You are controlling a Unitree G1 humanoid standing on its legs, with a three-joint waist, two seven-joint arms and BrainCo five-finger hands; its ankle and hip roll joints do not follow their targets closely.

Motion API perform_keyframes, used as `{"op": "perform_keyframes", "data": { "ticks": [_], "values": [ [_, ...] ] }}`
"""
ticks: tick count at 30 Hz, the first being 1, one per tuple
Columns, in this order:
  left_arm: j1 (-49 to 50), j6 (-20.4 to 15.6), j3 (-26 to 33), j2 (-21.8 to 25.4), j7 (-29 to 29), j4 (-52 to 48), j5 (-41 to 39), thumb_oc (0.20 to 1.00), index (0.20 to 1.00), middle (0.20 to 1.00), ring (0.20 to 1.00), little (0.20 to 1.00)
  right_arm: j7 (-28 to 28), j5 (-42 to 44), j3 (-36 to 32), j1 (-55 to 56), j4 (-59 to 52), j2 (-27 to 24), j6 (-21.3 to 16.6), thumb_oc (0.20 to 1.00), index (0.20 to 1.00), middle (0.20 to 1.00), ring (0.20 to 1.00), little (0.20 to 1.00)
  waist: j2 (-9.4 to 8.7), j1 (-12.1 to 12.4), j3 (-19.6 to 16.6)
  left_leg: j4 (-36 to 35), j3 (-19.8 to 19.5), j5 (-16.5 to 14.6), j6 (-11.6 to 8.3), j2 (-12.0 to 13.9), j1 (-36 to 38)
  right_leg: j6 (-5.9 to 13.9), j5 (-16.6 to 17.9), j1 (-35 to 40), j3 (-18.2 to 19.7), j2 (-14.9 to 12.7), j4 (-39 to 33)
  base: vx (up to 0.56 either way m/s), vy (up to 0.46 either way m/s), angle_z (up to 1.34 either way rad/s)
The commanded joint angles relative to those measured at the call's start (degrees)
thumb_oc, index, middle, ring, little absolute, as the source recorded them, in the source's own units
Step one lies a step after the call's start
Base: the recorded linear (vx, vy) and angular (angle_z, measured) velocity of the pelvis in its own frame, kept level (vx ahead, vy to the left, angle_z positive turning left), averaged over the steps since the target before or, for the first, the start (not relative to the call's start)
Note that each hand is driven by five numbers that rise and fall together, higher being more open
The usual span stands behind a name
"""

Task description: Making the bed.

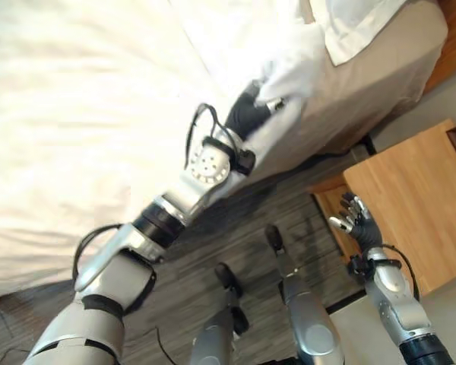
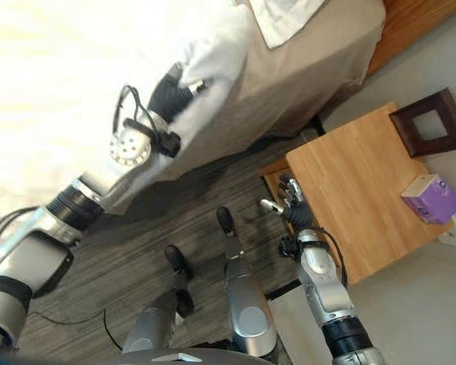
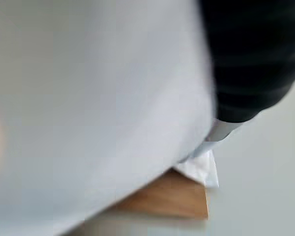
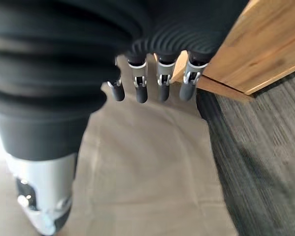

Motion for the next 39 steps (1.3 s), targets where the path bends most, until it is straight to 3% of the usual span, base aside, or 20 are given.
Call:
{"op": "perform_keyframes", "data": {
  "ticks": [1, 5, 6, 7, 14, 18, 28, 29, 30, 33, 34, 35, 37, 38, 39],
  "values": [
    [-1.34, -3.26, -1.86, -1.94, -7.44, -3.41, -4.82, 0.2, 0.2, 0.2, 0.2, 0.2, -0.92, -2.23, -2.18, 0.95, -3.56, 0.11, -2.33, 1.0, 1.0, 1.0, 1.0, 1.0, 1.43, -2.18, -0.69, 0.33, -4.39, 3.25, -3.22, 2.75, -1.29, 5.03, -5.13, 4.82, -3.71, -2.36, 0.76, 0.0, 0.0, 0.0],
    [8.58, -1.85, -2.12, 1.42, -13.22, -9.46, -7.01, 0.2, 0.2, 0.2, 0.2, 0.2, -1.34, -2.36, -4.78, 1.68, -4.45, 0.12, -2.46, 1.0, 1.0, 1.0, 1.0, 1.0, 2.71, -1.99, -0.06, 0.33, -3.73, 2.99, -3.32, 2.7, -1.15, 4.94, -5.24, 4.6, -3.31, -2.23, 0.71, 0.01, 0.029, -0.02],
    [8.7, -1.81, -2.07, 1.45, -13.23, -9.54, -7.01, 0.351, 0.351, 0.351, 0.351, 0.351, -1.34, -2.36, -4.73, 1.74, -4.5, 0.1, -2.44, 1.0, 1.0, 1.0, 1.0, 1.0, 2.7, -2.01, -0.12, 0.33, -3.71, 2.98, -3.32, 2.7, -1.14, 4.94, -5.24, 4.59, -3.29, -2.23, 0.71, 0.02, 0.041, -0.06],
    [14.28, -1.36, -0.93, 2.28, -14.24, -10.68, -7.73, 1.0, 1.0, 1.0, 1.0, 1.0, -1.07, -2.34, -5.4, 1.94, -4.69, 0.18, -2.44, 1.0, 1.0, 1.0, 1.0, 1.0, 3.32, -1.78, -0.08, 0.33, -3.48, 2.9, -3.31, 2.66, -0.92, 4.79, -5.34, 4.65, -2.99, -2.23, 0.71, 0.01, 0.019, -0.04],
    [33.42, -0.52, 6.59, 0.3, -16.86, -13.22, -14.07, 1.0, 1.0, 1.0, 1.0, 1.0, -1.37, -2.36, -7.74, 3.25, -4.11, 0.27, -2.52, 1.0, 1.0, 1.0, 1.0, 1.0, 5.31, -0.89, -0.91, 0.33, -3.65, 2.56, -3.26, 2.45, 0.24, 4.08, -6.42, 5.95, -3.2, -2.36, 0.71, 0.03, 0.015, -0.11],
    [43.95, -1.13, 13.22, 1.84, -18.89, -19.14, -17.04, 1.0, 1.0, 1.0, 1.0, 1.0, -1.99, -3.7, -10.77, 3.96, -3.58, -0.4, -3.02, 1.0, 1.0, 1.0, 1.0, 1.0, 6.95, 0.36, -2.72, 0.33, -4.78, 2.33, -3.12, 2.13, 1.44, 3.41, -7.65, 7.85, -4.0, -2.51, 0.79, 0.04, -0.005, 0.07],
    [56.85, -2.03, 25.82, 0.9, -19.37, -24.58, -21.51, 1.0, 1.0, 1.0, 1.0, 1.0, -8.13, -0.89, -23.38, 4.07, -0.29, -0.51, -5.78, 1.0, 1.0, 1.0, 1.0, 1.0, 9.59, 2.91, -7.73, 0.33, -8.69, 2.09, -2.59, 1.34, 5.58, 1.83, -11.14, 14.57, -7.29, -3.43, 1.99, 0.06, -0.018, 0.22],
    [59.41, -2.9, 30.43, -3.16, -17.71, -24.38, -25.5, 1.0, 1.0, 1.0, 1.0, 1.0, -8.95, -0.61, -25.73, 4.38, -0.72, -0.23, -6.29, 1.0, 1.0, 1.0, 1.0, 1.0, 9.33, 4.02, -8.84, 0.33, -9.91, 1.55, -2.3, 0.91, 7.25, 1.71, -12.26, 16.59, -8.21, -3.95, 2.59, 0.03, -0.018, 0.1],
    [59.49, -2.86, 30.56, -3.2, -17.7, -24.47, -25.52, 1.0, 1.0, 1.0, 1.0, 1.0, -8.96, -0.61, -25.64, 4.33, -0.73, -0.27, -6.29, 1.0, 1.0, 1.0, 1.0, 1.0, 9.38, 3.9, -8.84, 0.33, -9.96, 1.85, -2.34, 0.99, 7.03, 1.63, -11.95, 16.41, -8.23, -3.86, 2.56, 0.09, -0.028, 0.2],
    [62.56, -5.41, 37.21, -12.88, -13.94, -20.77, -28.37, 1.0, 1.0, 1.0, 1.0, 1.0, -10.86, -4.06, -28.92, 4.41, -2.6, -1.74, -5.85, 1.0, 1.0, 1.0, 1.0, 1.0, 7.99, 5.74, -10.73, 0.33, -11.51, 1.34, -1.94, 0.76, 8.83, 1.35, -13.11, 19.05, -9.73, -4.22, 3.11, 0.08, -0.041, 0.36],
    [65.09, -6.0, 38.42, -15.88, -11.85, -20.04, -27.5, 1.0, 1.0, 1.0, 1.0, 1.0, -14.84, -6.91, -33.44, 1.69, -4.42, -4.69, -6.08, 0.2, 0.2, 0.2, 0.2, 0.2, 6.88, 6.9, -11.85, 0.33, -12.48, 0.61, -1.67, 0.54, 10.26, 1.26, -14.14, 20.87, -10.6, -4.42, 3.34, 0.07, -0.05, 0.38],
    [65.06, -5.98, 38.39, -15.98, -11.76, -20.13, -27.44, 1.0, 1.0, 1.0, 1.0, 1.0, -14.94, -7.02, -33.46, 1.65, -4.52, -4.72, -5.98, 0.2, 0.2, 0.2, 0.2, 0.2, 6.97, 6.88, -11.73, 0.33, -12.51, 0.9, -1.68, 0.59, 10.15, 1.21, -13.85, 20.78, -10.62, -4.36, 3.32, 0.08, -0.048, 0.33],
    [67.64, -4.62, 37.15, -14.4, -10.09, -20.47, -25.22, 1.0, 1.0, 1.0, 1.0, 1.0, -21.35, -4.4, -38.85, -5.33, -1.78, -10.48, -8.16, 0.2, 0.2, 0.2, 0.2, 0.2, 5.81, 8.82, -13.2, 0.33, -14.02, 0.84, -1.62, 0.25, 10.59, 1.28, -14.33, 22.75, -12.1, -4.64, 3.01, 0.03, -0.036, 0.24],
    [67.61, -4.61, 37.13, -14.45, -10.07, -20.49, -25.21, 1.0, 1.0, 1.0, 1.0, 1.0, -21.33, -4.35, -38.83, -5.41, -1.63, -10.6, -8.25, 0.2, 0.2, 0.2, 0.2, 0.2, 5.85, 8.77, -13.13, 0.33, -14.06, 0.84, -1.62, 0.24, 10.63, 1.29, -14.33, 22.82, -12.14, -4.65, 2.97, 0.01, -0.028, 0.26],
    [67.96, -4.14, 36.16, -13.87, -9.96, -20.22, -25.69, 1.0, 1.0, 1.0, 1.0, 1.0, -22.25, -2.77, -39.05, -8.13, -1.31, -13.77, -8.81, 0.2, 0.2, 0.2, 0.2, 0.2, 5.13, 9.64, -13.54, 0.33, -14.58, 0.86, -1.73, 0.18, 10.7, 1.35, -14.41, 23.37, -12.71, -4.66, 2.78, 0.0, -0.038, 0.29]
  ]
}}
